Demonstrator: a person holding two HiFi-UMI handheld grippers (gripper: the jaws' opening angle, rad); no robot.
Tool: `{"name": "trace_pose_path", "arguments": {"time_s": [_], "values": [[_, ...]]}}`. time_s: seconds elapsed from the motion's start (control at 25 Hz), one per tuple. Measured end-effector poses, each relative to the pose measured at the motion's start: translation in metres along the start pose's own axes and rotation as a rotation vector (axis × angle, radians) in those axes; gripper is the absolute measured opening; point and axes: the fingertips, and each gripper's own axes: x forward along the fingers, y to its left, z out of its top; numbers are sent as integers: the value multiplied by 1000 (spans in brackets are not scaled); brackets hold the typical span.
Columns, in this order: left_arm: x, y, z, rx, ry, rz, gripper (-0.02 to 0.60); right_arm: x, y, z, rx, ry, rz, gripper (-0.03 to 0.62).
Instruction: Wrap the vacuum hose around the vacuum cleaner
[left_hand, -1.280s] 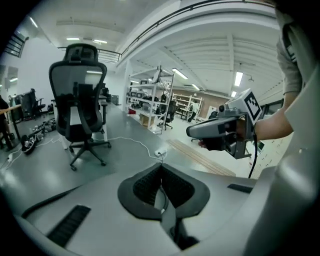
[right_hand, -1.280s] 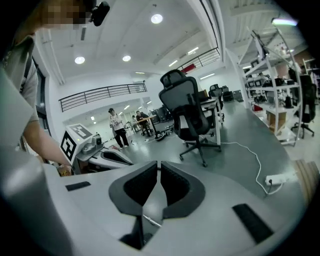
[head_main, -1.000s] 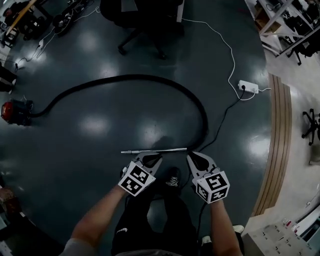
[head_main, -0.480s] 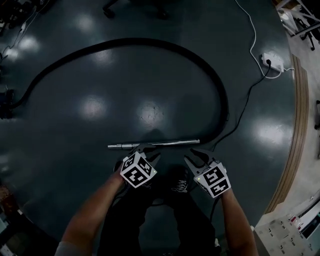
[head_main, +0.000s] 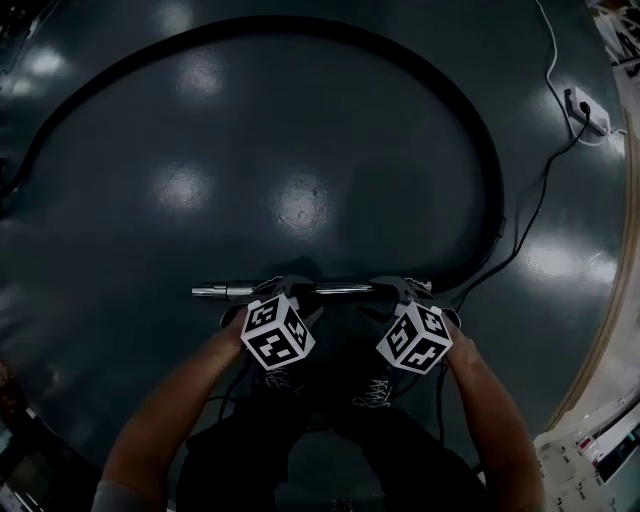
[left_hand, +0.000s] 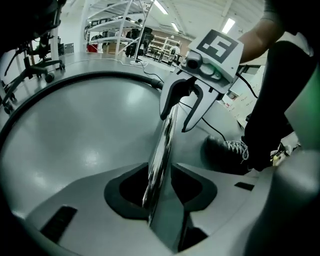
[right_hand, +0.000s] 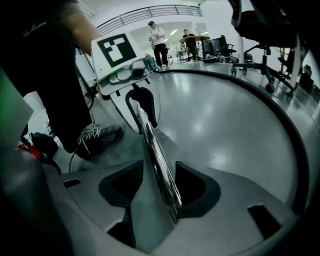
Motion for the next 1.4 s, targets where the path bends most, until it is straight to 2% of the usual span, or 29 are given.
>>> {"name": "trace_pose_path", "arguments": {"time_s": [0.12,0.28,0.44,0.72,0.84,1.04,1.08,1.12,1.24,1.4], "values": [[15,5,-8,22,-1,-30,129,27,-2,-12,-90,73,57,183],[24,5,-7,25,29,-140,135,45,-5,-27,-183,168,141,183],[31,4,-8,39,73,-195,150,53,-5,-35,-311,216,175,179],[31,-3,-7,94,144,-239,218,35,-3,-21,-219,210,288,169],[23,-16,3,112,148,-233,219,12,4,-10,-219,213,328,169],[-14,-41,16,172,203,-238,218,-41,21,28,-215,181,370,169],[-26,-46,21,177,200,-250,211,-52,25,34,-215,181,378,169],[-39,-52,27,177,194,-261,137,-64,30,40,-213,179,388,169],[-77,-67,45,153,189,-295,127,-99,41,59,-208,164,411,170],[-130,-88,63,121,201,-306,127,-147,57,95,-208,115,376,172]]}}
